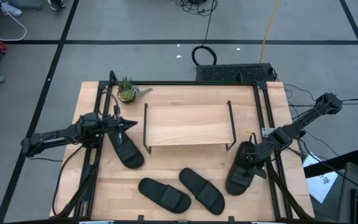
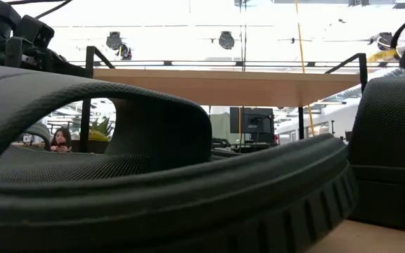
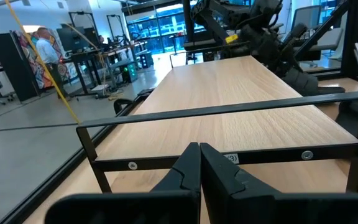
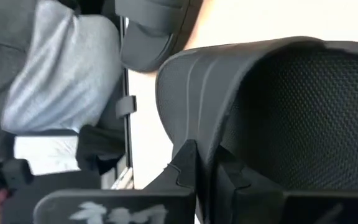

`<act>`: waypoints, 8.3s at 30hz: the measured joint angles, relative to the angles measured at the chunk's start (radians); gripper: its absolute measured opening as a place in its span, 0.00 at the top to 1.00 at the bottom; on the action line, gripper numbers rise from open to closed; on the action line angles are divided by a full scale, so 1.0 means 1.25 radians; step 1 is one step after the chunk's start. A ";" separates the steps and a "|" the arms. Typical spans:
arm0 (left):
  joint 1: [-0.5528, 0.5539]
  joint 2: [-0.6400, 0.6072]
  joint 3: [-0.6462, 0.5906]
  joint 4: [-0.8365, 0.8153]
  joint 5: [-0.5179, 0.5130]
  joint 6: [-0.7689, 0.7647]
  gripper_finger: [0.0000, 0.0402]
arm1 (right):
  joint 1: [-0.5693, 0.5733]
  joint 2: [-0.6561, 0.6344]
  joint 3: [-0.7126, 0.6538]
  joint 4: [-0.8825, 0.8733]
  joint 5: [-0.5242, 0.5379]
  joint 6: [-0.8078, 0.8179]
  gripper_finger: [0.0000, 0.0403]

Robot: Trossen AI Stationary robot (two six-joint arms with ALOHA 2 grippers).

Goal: Pick and place slides into the shelf
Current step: Put the black slipper on the shelf, then adjust the shelf

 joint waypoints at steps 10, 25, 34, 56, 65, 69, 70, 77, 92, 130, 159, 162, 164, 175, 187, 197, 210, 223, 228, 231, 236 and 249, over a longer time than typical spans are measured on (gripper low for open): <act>0.000 0.000 0.000 0.000 0.000 -0.002 0.99 | 0.027 -0.001 0.199 -0.201 0.042 -0.063 0.99; 0.000 0.000 0.000 -0.004 0.000 -0.002 0.99 | 0.027 -0.001 0.532 -0.644 0.223 -0.210 0.99; 0.000 0.000 0.000 -0.007 0.000 -0.002 0.99 | 0.026 0.004 0.666 -0.660 0.476 -0.457 0.99; 0.000 0.000 0.000 -0.007 -0.041 0.004 0.99 | -0.227 0.410 1.263 -0.622 0.541 -1.138 0.99; 0.000 0.000 0.000 -0.007 -0.041 0.004 0.99 | -0.537 0.670 1.571 -0.930 0.203 -1.145 0.99; 0.000 0.000 0.000 -0.008 -0.041 0.004 0.99 | -0.647 0.745 1.618 -1.034 0.054 -1.122 0.99; 0.000 0.000 0.000 -0.009 -0.041 0.004 0.99 | -0.668 0.754 1.610 -1.019 0.019 -1.118 0.99; 0.000 0.000 0.000 -0.013 -0.041 0.004 0.99 | -0.745 0.817 1.569 -1.019 -0.258 -1.133 0.99; 0.000 0.000 0.000 -0.024 -0.041 0.004 0.99 | -0.790 0.844 1.239 -1.020 -0.353 -1.137 0.99; 0.000 0.000 0.000 -0.025 -0.041 0.008 0.99 | -0.809 0.842 1.063 -0.998 -0.279 -1.182 0.98; 0.000 0.000 0.000 -0.025 -0.041 0.004 0.99 | -0.808 0.776 1.061 -0.880 -0.229 -1.091 0.36; 0.000 0.000 0.000 -0.025 -0.041 0.004 0.99 | -0.808 0.750 1.061 -0.857 -0.212 -1.088 0.34; 0.000 0.000 0.000 -0.025 -0.041 0.004 0.99 | -0.808 0.733 1.061 -0.838 -0.171 -1.084 0.34; 0.000 0.000 0.000 -0.026 -0.041 0.004 0.99 | -0.785 0.552 1.057 -0.663 -0.045 -1.060 0.69; 0.000 0.000 0.000 -0.025 -0.041 0.011 0.99 | -0.722 0.355 0.795 -0.519 0.154 -1.001 1.00; 0.000 0.000 0.000 -0.025 -0.041 0.011 0.99 | -0.682 0.119 0.652 -0.489 0.235 -0.897 1.00; 0.000 0.000 0.000 -0.025 -0.041 0.011 0.99 | -0.618 -0.159 0.421 -0.431 0.350 -0.752 1.00; 0.000 0.000 0.000 -0.025 -0.048 0.010 0.99 | -0.605 -0.240 0.366 -0.383 0.140 -0.782 1.00; 0.000 0.000 0.000 -0.025 -0.048 0.010 0.99 | -0.605 -0.232 0.365 -0.368 -0.068 -0.777 1.00; 0.000 0.000 0.000 -0.025 -0.048 0.009 0.99 | -0.604 -0.223 0.340 -0.348 -0.148 -0.712 1.00; 0.000 0.000 0.000 -0.025 -0.048 0.007 0.99 | -0.569 -0.208 0.290 -0.264 -0.152 -0.663 1.00; 0.000 0.000 0.000 -0.026 -0.048 -0.013 0.99 | -0.359 -0.159 0.281 -0.027 -0.146 -0.744 1.00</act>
